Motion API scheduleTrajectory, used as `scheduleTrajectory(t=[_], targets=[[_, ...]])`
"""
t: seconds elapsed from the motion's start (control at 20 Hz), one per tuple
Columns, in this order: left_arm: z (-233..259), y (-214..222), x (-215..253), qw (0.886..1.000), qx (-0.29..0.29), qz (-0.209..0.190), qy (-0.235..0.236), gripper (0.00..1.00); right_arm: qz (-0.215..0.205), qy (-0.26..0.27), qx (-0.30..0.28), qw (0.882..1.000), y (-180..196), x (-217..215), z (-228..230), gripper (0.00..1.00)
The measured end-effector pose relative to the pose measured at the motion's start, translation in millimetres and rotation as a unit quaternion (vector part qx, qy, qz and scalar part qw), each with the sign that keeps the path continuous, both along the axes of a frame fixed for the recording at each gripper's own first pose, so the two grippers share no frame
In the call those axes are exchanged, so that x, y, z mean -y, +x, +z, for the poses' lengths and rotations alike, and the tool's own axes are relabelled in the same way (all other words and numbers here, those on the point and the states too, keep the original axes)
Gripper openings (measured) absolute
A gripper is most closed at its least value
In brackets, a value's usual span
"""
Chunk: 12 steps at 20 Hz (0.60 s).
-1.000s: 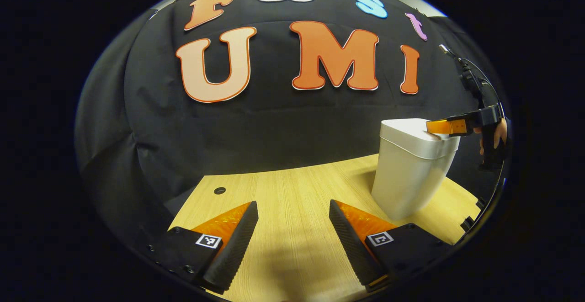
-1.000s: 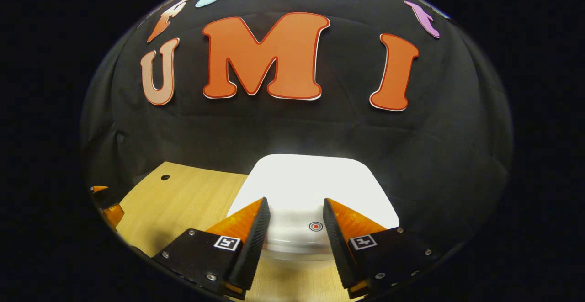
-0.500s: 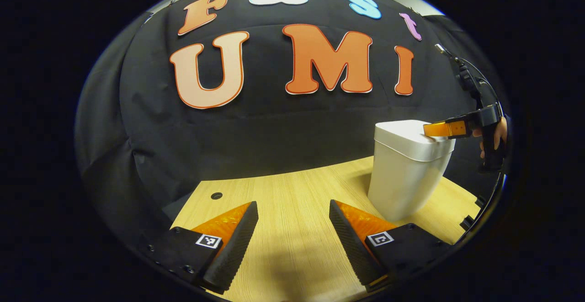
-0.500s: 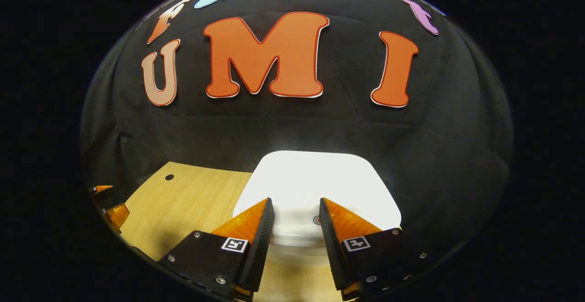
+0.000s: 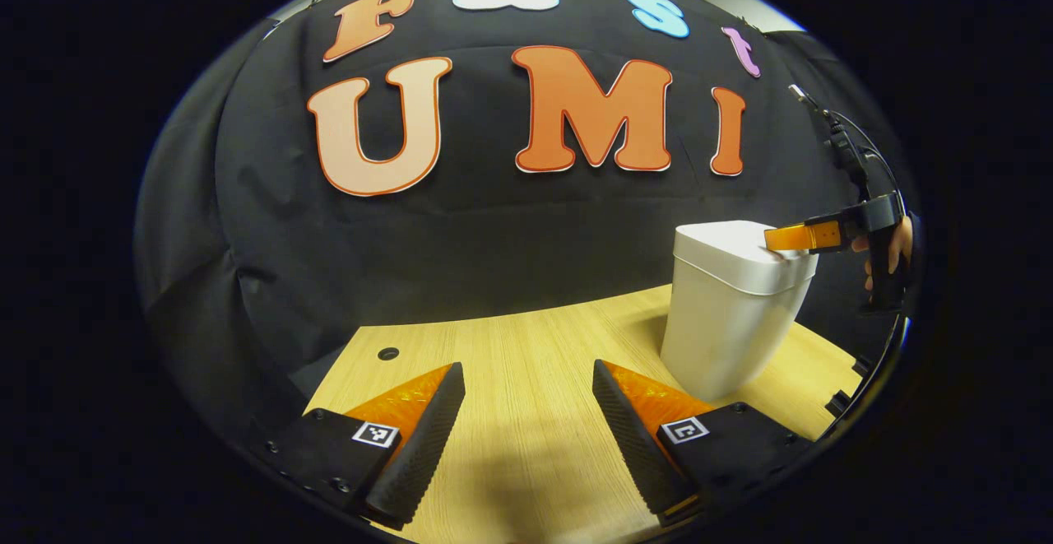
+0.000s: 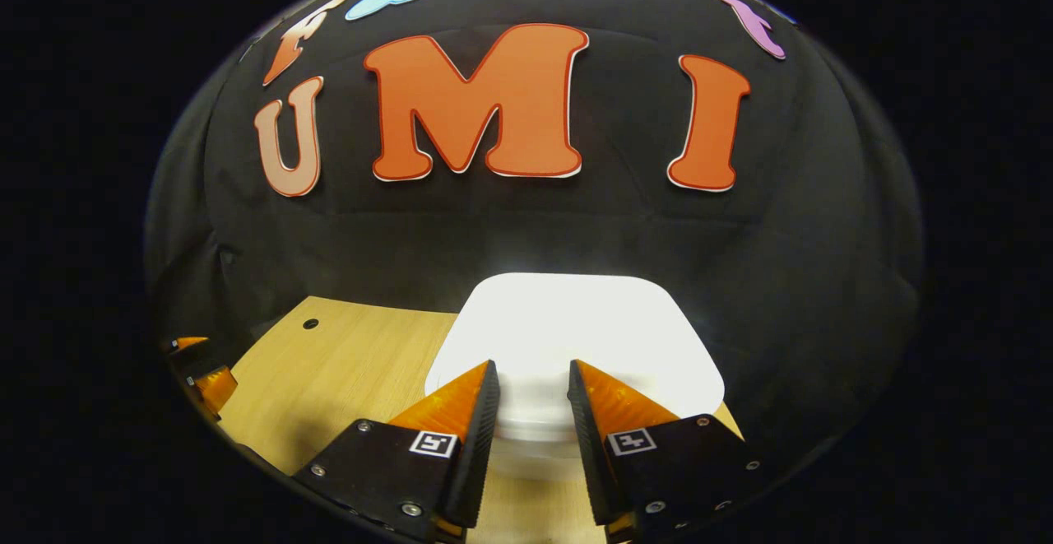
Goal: Press the lid of the desktop garbage bin to open it, pick up the crumpled paper on the desktop and throw it into the bin, then pick up the pop can on the desktop and drop it into the bin, and finally close the garbage bin lid.
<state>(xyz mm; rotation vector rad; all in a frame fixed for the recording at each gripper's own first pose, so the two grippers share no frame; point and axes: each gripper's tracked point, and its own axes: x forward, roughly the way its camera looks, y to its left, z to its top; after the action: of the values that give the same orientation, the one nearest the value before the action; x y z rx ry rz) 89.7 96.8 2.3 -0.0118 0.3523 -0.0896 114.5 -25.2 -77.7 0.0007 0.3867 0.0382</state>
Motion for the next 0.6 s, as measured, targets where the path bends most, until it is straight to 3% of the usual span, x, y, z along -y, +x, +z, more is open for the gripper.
scheduleTrajectory(t=[0.2,0.25,0.4,0.6], targets=[[6,-1,-9,1.000,0.007,0.006,0.000,0.99,0.004,0.001,0.006,1.000,-6,-4,3,0.54],[7,-1,-11,1.000,0.010,0.009,0.000,1.00,0.006,0.005,0.013,1.000,-8,-7,4,0.58],[12,1,-17,1.000,0.015,0.015,-0.004,1.00,0.012,0.009,0.037,0.999,-18,-17,7,0.83],[22,1,-24,0.999,0.023,0.027,-0.009,0.97,0.021,0.023,0.058,0.998,-29,-33,8,0.93]])
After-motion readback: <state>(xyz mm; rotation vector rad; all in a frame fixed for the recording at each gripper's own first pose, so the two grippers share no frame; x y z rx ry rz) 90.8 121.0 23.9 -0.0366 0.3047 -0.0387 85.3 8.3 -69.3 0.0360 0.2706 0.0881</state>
